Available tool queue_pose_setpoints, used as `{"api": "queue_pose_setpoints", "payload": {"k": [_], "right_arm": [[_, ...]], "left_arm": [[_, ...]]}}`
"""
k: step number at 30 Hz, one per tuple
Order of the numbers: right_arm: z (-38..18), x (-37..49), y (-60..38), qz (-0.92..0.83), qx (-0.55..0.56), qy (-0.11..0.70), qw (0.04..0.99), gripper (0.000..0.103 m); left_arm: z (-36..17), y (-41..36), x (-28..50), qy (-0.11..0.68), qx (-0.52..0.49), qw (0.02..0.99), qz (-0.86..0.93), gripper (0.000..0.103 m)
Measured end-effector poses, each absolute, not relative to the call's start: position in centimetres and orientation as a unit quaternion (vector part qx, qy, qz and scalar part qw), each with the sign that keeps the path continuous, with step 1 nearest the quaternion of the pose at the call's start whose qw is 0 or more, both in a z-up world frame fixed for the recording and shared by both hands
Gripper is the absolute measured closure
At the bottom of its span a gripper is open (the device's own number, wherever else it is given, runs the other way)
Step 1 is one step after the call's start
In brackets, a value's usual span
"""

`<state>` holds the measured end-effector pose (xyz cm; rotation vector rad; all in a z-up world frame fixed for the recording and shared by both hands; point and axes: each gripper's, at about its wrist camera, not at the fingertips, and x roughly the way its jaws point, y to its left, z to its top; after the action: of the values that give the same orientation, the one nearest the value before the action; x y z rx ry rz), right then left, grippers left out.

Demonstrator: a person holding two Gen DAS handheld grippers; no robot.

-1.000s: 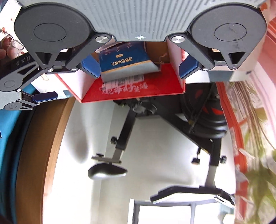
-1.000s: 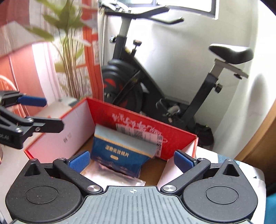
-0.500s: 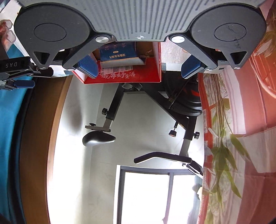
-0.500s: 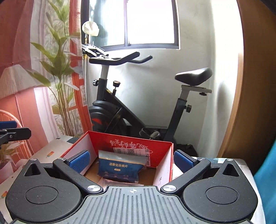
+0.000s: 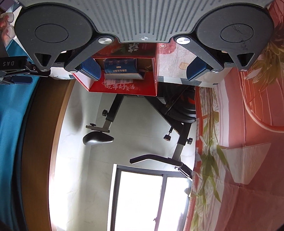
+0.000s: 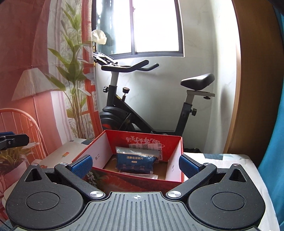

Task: Organize soft objects
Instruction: 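Move the left tool down toward the white face-mask bag beside the box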

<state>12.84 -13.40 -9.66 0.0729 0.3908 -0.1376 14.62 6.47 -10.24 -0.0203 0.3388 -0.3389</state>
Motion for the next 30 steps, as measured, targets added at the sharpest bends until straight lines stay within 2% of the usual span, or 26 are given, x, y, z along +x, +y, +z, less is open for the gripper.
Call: {"api": "queue_pose_setpoints", "payload": {"k": [14,30], "right_arm": [[-12.7,7.7,-12.0,-0.102,0.054,0.200,0.973,0.000],[-18.7,6.2,-10.5,-0.100,0.038,0.233,0.967,0.000]], "left_arm": [[-13.4,7.8,10.0,0.175,-0.020,0.971,-0.163,0.000],[-17.3,7.4,10.4,0.221,-0.007,0.961,-0.167,0.000]]}}
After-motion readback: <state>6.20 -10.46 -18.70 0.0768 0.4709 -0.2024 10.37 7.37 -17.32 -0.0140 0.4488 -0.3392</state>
